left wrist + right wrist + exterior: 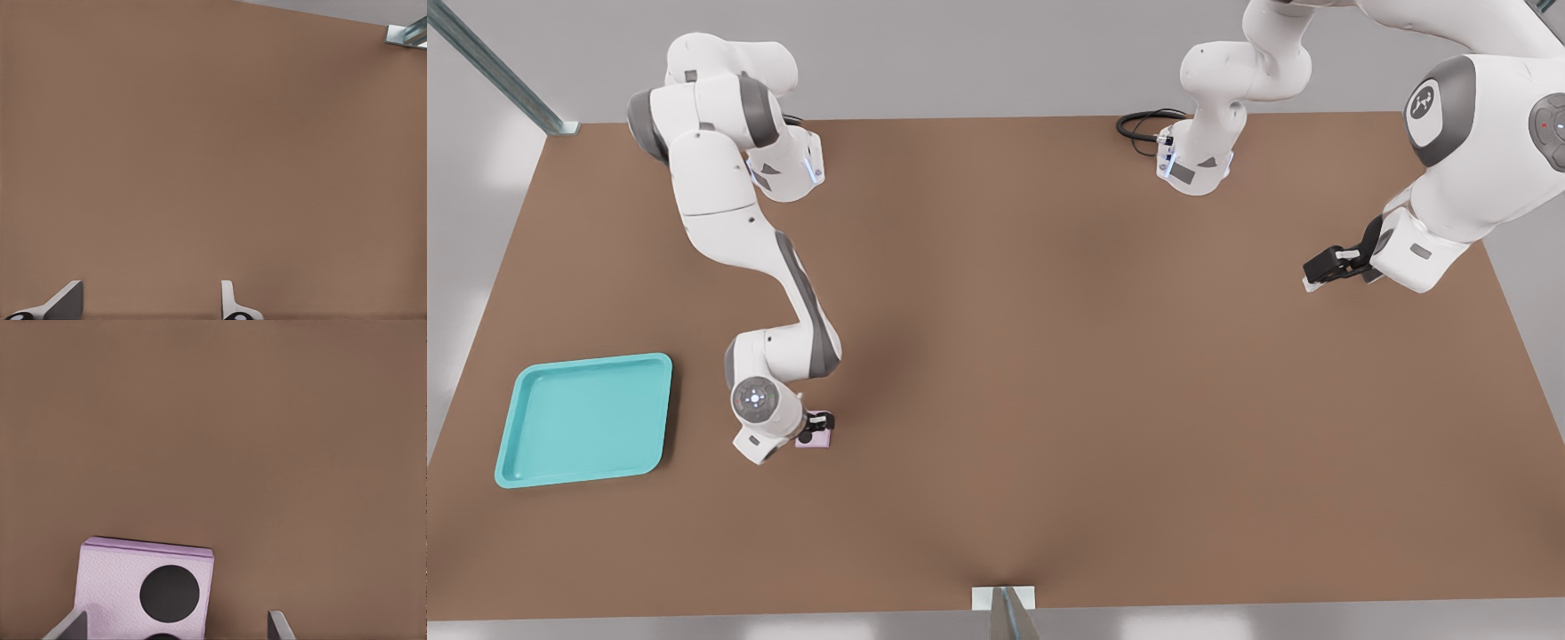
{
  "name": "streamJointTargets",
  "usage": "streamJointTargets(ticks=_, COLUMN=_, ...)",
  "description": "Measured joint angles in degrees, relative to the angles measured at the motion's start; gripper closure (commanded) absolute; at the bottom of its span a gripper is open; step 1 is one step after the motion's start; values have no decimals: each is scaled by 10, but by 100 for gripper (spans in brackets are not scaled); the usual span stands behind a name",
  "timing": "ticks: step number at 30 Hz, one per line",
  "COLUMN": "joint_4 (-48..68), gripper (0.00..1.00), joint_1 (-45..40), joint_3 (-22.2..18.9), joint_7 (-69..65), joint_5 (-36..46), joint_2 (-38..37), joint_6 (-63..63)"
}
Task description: Keep left arm still and place phone on the tray with right arm
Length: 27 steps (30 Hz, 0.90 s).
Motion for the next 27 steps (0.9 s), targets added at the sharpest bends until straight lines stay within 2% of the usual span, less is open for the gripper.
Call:
streamJointTargets(ticks=6, joint_4=27, gripper=0, joint_1=-6, joint_3=-19, joint_7=2, joint_5=99, joint_2=-2, joint_6=-26)
streamJointTargets(ticks=12, joint_4=26, gripper=0, joint_1=-9, joint_3=-25, joint_7=0, joint_5=150, joint_2=-1, joint_6=-42)
streamJointTargets(ticks=18, joint_4=16, gripper=0, joint_1=-9, joint_3=-25, joint_7=-7, joint_5=158, joint_2=-3, joint_6=-35)
streamJointTargets(ticks=27, joint_4=-15, gripper=0, joint_1=-8, joint_3=-6, joint_7=-7, joint_5=118, joint_2=-5, joint_6=13)
